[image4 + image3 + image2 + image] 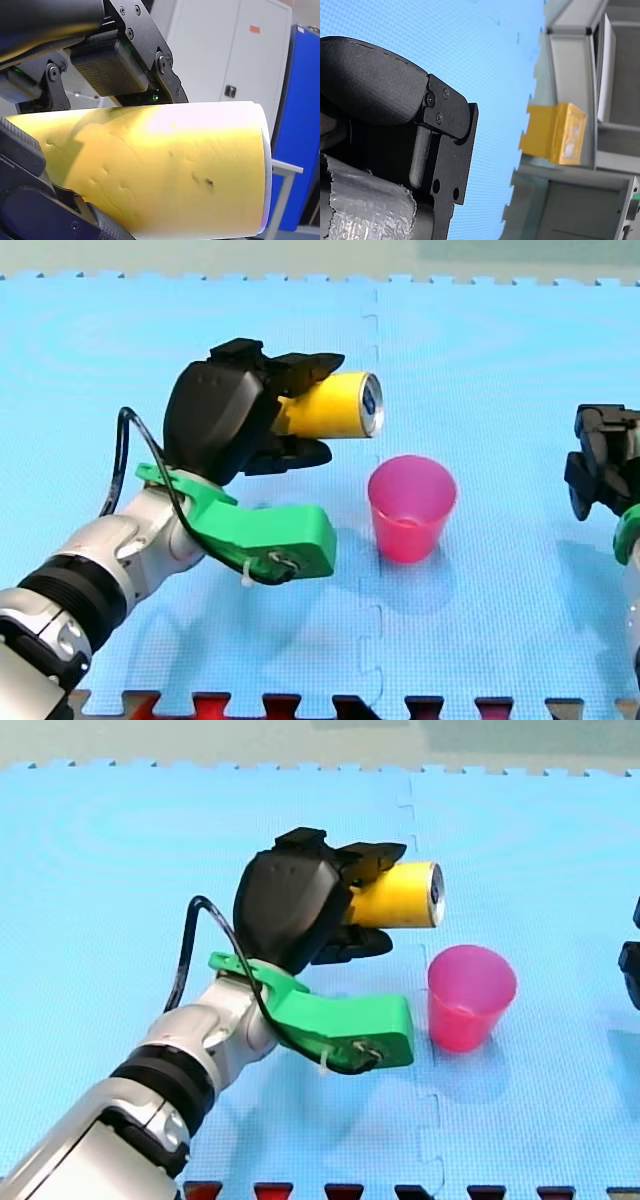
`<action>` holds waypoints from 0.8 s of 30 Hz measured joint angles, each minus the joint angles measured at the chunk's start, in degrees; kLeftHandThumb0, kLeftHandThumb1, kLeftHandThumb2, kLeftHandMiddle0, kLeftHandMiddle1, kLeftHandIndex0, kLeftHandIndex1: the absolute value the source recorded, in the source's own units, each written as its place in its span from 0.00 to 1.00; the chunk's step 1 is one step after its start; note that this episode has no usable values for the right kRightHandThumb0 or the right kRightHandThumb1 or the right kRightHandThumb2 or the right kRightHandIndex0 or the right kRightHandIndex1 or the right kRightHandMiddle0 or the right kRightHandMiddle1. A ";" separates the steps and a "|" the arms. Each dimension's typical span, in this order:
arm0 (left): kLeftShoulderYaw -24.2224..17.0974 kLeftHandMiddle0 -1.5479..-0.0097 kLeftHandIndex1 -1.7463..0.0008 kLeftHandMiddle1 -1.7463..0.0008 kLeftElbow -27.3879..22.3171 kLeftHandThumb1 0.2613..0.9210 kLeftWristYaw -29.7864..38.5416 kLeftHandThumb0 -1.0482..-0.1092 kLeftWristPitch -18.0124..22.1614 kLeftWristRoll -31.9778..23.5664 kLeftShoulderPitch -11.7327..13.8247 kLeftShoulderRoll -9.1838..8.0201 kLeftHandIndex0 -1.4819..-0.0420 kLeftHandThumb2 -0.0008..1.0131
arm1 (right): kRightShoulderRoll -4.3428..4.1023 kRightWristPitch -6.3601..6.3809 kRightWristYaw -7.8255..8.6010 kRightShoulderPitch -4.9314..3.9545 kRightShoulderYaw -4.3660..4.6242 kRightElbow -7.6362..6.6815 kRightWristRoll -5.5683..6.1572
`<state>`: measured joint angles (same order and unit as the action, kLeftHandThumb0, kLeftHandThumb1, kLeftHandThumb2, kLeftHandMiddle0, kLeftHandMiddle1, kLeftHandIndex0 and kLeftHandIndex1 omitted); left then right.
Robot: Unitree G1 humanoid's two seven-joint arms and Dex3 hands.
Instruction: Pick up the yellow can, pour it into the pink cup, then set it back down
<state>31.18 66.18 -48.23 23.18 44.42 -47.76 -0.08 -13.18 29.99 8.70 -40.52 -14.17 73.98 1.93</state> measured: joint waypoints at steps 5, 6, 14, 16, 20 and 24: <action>0.32 0.47 1.00 0.02 0.07 0.82 1.04 0.62 0.54 -0.20 -0.57 1.10 0.16 0.00 | 0.01 -0.04 -0.08 -0.11 0.00 0.11 -0.04; 0.44 0.47 1.00 0.02 0.04 0.82 1.23 0.62 0.59 -0.19 -0.64 1.32 0.16 0.00 | 0.02 -0.06 -0.10 -0.14 0.00 0.13 -0.04; 3.08 0.44 0.99 0.00 -0.26 0.85 -1.33 0.64 0.07 2.83 -1.22 1.40 0.15 0.01 | 0.07 -0.11 -0.75 -0.22 0.21 0.19 -0.27; 3.92 0.44 0.99 0.00 -0.27 0.85 -2.66 0.65 -0.24 3.89 -1.51 1.13 0.14 0.01 | 0.06 -0.11 -0.99 -0.22 0.39 0.19 -0.48; 5.76 0.43 0.99 0.00 -0.13 0.86 -5.08 0.67 -2.04 6.21 -2.22 0.66 0.13 0.01 | 0.07 -0.11 -1.50 -0.24 0.76 0.20 -0.94; 7.26 0.43 0.98 0.00 0.33 0.87 -6.40 0.68 -2.74 7.77 -2.84 0.25 0.11 0.01 | 0.09 -0.11 -1.57 -0.25 0.81 0.22 -0.99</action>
<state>38.44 66.50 -54.64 20.44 52.19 -50.60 0.16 -13.08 29.89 7.13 -40.77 -13.35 74.20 0.94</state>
